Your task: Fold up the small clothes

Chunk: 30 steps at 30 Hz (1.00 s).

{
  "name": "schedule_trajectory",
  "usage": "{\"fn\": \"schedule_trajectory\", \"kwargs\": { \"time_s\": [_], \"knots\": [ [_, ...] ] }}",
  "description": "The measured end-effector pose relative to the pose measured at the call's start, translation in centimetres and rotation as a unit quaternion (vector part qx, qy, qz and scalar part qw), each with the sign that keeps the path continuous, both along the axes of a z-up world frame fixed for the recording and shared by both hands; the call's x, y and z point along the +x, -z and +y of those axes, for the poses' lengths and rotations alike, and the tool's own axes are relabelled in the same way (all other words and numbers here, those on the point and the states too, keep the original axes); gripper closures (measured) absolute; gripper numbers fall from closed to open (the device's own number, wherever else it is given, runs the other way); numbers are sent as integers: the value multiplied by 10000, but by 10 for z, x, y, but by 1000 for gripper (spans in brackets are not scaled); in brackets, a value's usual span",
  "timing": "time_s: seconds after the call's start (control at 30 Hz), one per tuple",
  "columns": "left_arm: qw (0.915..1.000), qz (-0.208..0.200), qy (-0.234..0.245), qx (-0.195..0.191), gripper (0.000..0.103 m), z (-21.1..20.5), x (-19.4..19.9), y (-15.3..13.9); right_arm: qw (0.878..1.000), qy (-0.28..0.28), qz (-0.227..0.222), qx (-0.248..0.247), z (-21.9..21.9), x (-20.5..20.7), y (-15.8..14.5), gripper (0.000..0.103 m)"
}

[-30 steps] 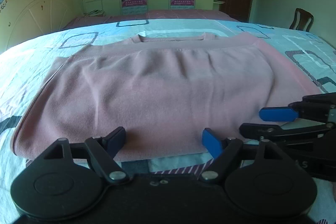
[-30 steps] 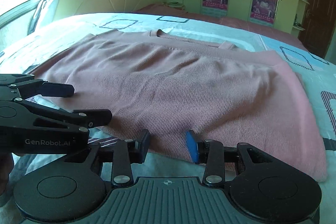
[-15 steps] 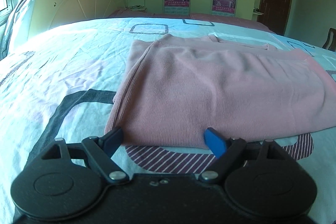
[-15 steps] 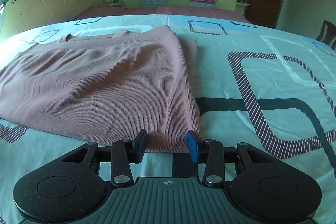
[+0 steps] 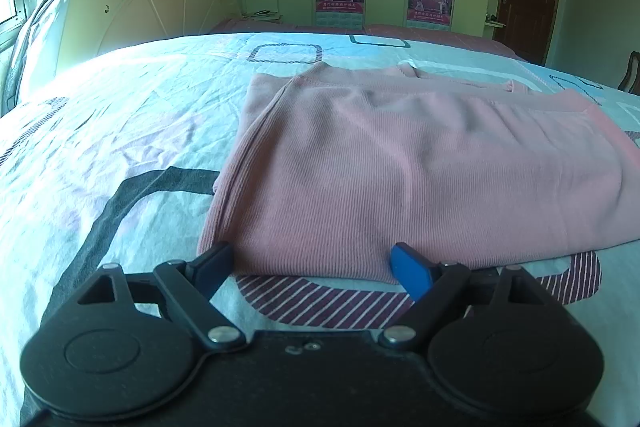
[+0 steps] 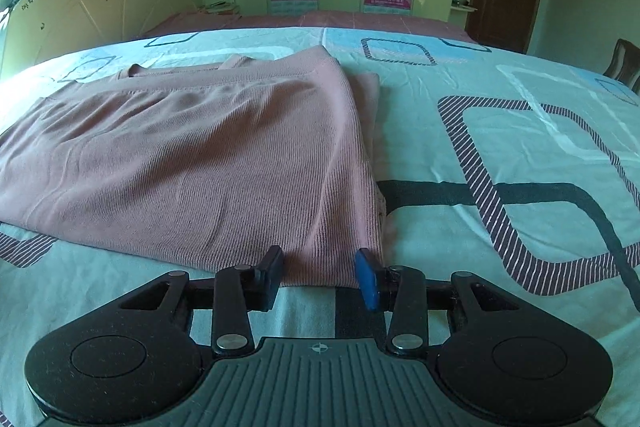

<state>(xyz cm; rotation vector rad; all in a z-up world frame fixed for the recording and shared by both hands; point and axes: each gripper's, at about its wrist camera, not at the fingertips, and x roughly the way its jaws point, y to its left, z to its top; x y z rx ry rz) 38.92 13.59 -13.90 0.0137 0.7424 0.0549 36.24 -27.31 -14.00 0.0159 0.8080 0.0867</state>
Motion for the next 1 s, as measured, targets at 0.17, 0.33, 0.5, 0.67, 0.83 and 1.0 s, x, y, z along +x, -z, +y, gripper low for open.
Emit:
{"fn": "schedule_trajectory", "kwargs": {
  "time_s": [0.17,0.33,0.5,0.67,0.83,1.0],
  "knots": [
    [9999,9,-147,-37,21,3,-9,-12,9998,65,-115,135,-5,-5,-11,63],
    [9960,13,-453,-776,41,19,-31,-18,9988,44,-356,338,-9,-19,-23,63],
    [9578,-9,-1062,-2670,55,52,-30,-1,9965,-262,-468,639,2,-18,-34,101],
    [9218,-247,-1586,-3529,55,70,-9,11,9929,-449,-464,997,27,5,-44,101],
    [9129,-447,-1675,-3696,55,75,17,20,9883,-706,-367,1304,63,39,-48,101],
    [9035,-664,-1678,-3888,54,78,33,24,9786,-1317,-274,1559,114,63,-39,101]
  ]
}}
